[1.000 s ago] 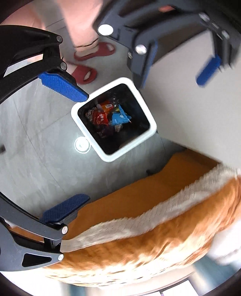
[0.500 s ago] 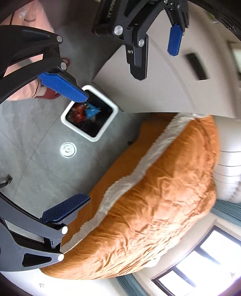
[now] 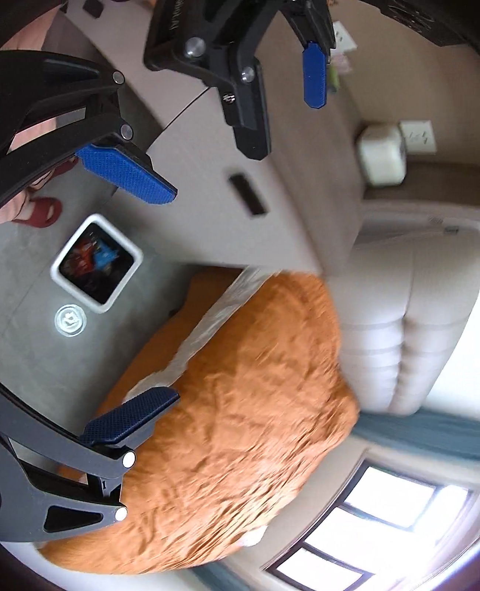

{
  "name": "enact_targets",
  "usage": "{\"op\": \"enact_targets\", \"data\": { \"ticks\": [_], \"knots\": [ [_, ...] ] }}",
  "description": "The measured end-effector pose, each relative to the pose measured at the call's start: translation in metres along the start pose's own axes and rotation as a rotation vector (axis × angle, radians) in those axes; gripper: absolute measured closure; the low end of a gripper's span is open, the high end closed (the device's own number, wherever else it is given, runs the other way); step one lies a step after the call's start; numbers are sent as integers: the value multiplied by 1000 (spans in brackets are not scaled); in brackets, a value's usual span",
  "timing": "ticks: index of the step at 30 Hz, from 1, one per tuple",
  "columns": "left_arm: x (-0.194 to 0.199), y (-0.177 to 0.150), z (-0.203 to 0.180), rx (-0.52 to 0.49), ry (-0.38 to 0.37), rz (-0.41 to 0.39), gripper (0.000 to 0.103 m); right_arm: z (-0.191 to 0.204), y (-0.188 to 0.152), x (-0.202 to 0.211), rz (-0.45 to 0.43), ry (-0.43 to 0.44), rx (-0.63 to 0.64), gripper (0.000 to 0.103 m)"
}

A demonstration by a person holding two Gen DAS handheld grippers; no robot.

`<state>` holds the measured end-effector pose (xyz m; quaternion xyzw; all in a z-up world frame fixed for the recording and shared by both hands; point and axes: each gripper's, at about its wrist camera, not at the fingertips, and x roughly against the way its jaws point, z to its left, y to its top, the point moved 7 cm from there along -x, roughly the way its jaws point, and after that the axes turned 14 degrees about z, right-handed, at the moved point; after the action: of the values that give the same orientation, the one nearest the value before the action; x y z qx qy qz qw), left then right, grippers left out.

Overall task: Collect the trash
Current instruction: 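Move both open tools back to the desk, then grasp pink-and-white tube with left tool while right grasps green cylinder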

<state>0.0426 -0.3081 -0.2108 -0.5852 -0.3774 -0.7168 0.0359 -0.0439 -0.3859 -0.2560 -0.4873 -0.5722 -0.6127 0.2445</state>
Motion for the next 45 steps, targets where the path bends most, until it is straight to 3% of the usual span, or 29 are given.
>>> {"op": "enact_targets", "data": {
  "ticks": [7,14,18,23,27,36,39,41,45],
  "knots": [
    [28,-17,92,134,148,-9,5,61,51,9,-76,102,156,4],
    [57,-49,216,318,331,-4,5,141,109,16,-182,155,334,4],
    [70,-68,273,406,380,-17,5,182,140,16,-230,177,401,4],
    [70,-91,333,507,396,-21,5,230,176,1,-208,263,458,4],
    [54,-100,380,523,413,12,5,263,193,-19,-178,268,508,4],
    [8,-98,434,500,350,101,5,327,224,-67,-110,264,618,4],
    [4,-96,442,497,315,102,6,343,236,-83,-69,312,617,4],
    [0,-95,447,498,297,108,8,349,241,-90,-45,338,615,4],
    [-9,-95,458,516,238,115,23,353,251,-99,-3,401,593,5]
  ]
}}
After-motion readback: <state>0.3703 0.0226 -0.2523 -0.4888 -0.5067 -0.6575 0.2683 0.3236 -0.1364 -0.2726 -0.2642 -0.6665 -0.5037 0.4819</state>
